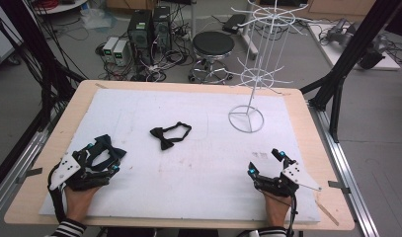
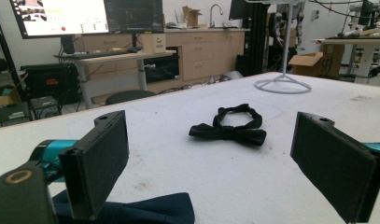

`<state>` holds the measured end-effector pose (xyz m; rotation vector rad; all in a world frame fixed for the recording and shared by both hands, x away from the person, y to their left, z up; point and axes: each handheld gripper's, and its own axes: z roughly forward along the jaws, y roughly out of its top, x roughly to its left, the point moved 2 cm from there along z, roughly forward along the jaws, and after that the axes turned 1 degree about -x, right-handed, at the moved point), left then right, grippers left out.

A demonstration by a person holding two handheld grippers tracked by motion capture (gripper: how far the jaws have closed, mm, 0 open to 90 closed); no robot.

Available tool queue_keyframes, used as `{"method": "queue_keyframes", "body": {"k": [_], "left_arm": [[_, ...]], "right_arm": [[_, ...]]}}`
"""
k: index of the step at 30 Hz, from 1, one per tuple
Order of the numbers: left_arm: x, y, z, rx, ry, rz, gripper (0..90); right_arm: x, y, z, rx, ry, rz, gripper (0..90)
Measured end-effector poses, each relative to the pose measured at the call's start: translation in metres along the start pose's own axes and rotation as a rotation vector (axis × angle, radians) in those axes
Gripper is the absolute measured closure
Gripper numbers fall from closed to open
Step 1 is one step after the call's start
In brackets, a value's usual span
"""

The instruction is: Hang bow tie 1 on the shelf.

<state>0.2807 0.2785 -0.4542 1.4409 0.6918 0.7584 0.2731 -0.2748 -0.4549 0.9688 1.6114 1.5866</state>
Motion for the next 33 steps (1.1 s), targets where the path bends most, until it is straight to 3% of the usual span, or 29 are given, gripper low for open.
{"method": "queue_keyframes", "body": {"k": [19,29,33], "left_arm": [[0.003,0.002,0.000,0.004,-0.019,-0.007,11.8],[0.011,0.018,0.005,0.037,-0.062,-0.010,11.8],[0.017,0.028,0.009,0.057,-0.081,0.010,11.8]], "right_arm": [[0.000,0.000,0.000,-0.002,-0.001,-0.005,3.4],[0.000,0.000,0.000,0.000,0.000,0.004,3.4],[0.000,0.000,0.000,0.000,0.002,0.003,3.4]]}}
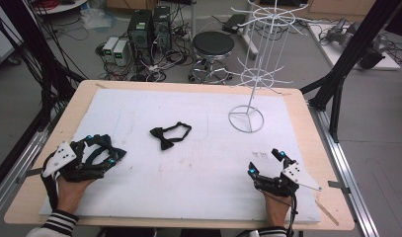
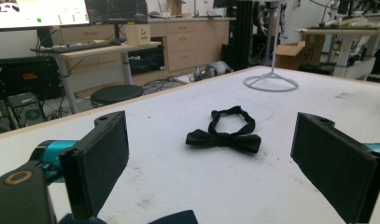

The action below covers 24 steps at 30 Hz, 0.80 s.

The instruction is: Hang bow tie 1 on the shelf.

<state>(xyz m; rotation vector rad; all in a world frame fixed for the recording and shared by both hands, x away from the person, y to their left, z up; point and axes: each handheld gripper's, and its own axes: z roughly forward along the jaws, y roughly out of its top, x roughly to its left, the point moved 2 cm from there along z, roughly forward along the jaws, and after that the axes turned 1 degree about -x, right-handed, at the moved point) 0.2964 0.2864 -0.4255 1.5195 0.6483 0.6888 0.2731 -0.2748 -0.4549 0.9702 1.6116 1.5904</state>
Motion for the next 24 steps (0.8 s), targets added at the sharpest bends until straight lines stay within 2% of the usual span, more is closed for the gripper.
{"method": "queue_keyframes", "body": {"k": [5,13,19,23,24], "left_arm": [[0.006,0.011,0.003,0.033,-0.025,0.022,11.8],[0.016,0.027,0.013,0.131,-0.108,0.074,11.8],[0.027,0.037,0.018,0.177,-0.136,0.090,11.8],[0.038,0.043,0.021,0.234,-0.153,0.112,11.8],[0.038,0.043,0.021,0.234,-0.153,0.112,11.8]], "right_arm": [[0.000,0.000,0.000,-0.001,0.001,0.003,3.4],[0.000,0.000,0.000,0.000,-0.001,0.003,3.4],[0.000,0.000,0.000,0.000,-0.001,0.003,3.4],[0.000,0.000,0.000,-0.001,-0.001,0.002,3.5],[0.000,0.000,0.000,0.000,-0.001,0.003,3.4]]}}
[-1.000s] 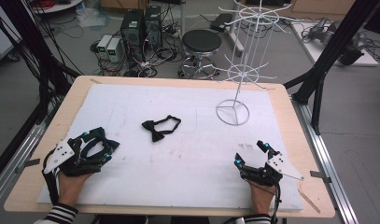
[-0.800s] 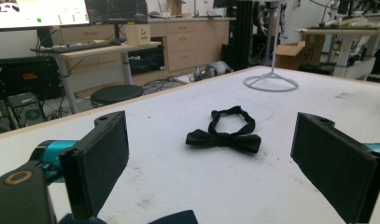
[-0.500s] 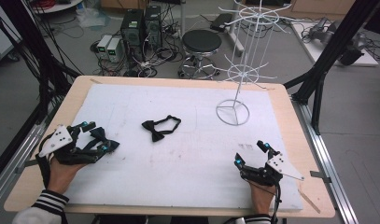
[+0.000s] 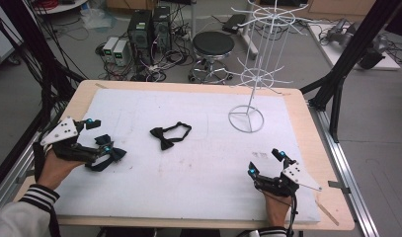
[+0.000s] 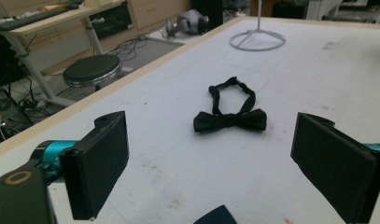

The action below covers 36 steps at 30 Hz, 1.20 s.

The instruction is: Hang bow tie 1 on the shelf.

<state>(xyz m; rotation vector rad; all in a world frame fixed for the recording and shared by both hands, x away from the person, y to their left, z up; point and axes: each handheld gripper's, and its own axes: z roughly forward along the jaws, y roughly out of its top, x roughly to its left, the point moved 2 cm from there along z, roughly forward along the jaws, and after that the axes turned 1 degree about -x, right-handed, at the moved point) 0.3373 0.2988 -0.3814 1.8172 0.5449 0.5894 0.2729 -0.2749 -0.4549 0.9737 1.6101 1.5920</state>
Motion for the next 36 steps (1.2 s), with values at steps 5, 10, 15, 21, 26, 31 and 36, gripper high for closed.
{"method": "queue_keyframes", "body": {"k": [5,10,15,21,26,31,36], "left_arm": [[0.011,0.005,-0.001,0.043,-0.021,0.014,11.8],[0.024,0.009,0.001,0.096,-0.037,0.027,11.8],[0.033,0.013,0.006,0.146,-0.061,0.048,11.9],[0.040,0.014,0.010,0.197,-0.077,0.068,11.9],[0.047,0.010,0.010,0.232,-0.093,0.072,12.5],[0.056,0.005,0.012,0.299,-0.107,0.069,12.5],[0.063,0.002,0.016,0.369,-0.124,0.093,12.6]], "right_arm": [[0.000,0.000,0.000,0.000,0.000,-0.003,3.5],[0.000,0.000,0.000,0.000,-0.001,0.000,3.4],[0.000,0.000,0.000,-0.001,-0.003,-0.007,3.4],[0.000,0.000,0.000,-0.002,-0.004,-0.010,3.5],[0.000,0.000,0.000,0.000,-0.002,-0.004,3.4],[0.000,0.000,0.000,0.000,-0.002,-0.004,3.5],[0.000,0.000,0.000,0.000,-0.003,-0.007,3.4]]}}
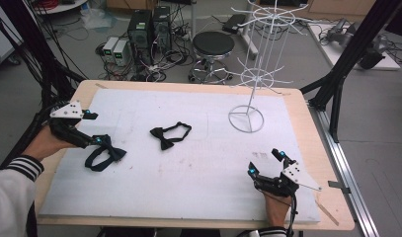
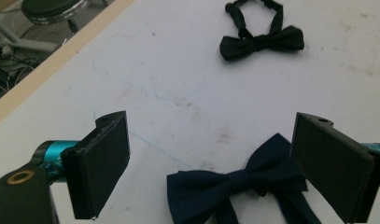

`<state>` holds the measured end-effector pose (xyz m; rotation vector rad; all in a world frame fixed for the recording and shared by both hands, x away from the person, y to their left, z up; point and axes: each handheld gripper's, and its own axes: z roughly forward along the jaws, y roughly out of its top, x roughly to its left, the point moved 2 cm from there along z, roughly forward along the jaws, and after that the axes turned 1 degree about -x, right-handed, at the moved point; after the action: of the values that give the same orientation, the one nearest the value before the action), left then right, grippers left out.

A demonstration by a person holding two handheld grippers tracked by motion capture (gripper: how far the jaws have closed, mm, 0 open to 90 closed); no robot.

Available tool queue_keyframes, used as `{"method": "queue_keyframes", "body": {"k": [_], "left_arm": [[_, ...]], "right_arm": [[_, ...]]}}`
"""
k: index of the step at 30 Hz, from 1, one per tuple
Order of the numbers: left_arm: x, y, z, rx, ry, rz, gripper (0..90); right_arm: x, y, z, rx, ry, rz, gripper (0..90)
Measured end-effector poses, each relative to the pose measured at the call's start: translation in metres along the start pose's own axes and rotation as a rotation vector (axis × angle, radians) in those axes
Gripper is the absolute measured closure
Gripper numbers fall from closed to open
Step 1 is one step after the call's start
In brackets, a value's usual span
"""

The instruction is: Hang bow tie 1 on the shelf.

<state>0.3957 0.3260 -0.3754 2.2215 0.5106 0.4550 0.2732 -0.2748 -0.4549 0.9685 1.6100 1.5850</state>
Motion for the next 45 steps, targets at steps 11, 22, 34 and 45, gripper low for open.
{"method": "queue_keyframes", "body": {"k": [11,22,34,45], "left_arm": [[0.011,-0.008,0.009,0.148,-0.028,0.078,15.1],[0.013,-0.016,0.028,0.276,-0.099,0.104,18.2],[0.015,-0.022,0.039,0.352,-0.125,0.131,24.2],[0.015,-0.028,0.048,0.401,-0.158,0.147,36.0]], "right_arm": [[0.000,0.000,0.000,-0.001,-0.001,0.001,3.5],[0.000,0.000,0.000,-0.002,0.000,0.004,3.4],[0.000,0.000,-0.001,-0.002,-0.002,0.009,3.5],[-0.001,0.000,0.000,-0.007,-0.006,0.003,3.5]]}}
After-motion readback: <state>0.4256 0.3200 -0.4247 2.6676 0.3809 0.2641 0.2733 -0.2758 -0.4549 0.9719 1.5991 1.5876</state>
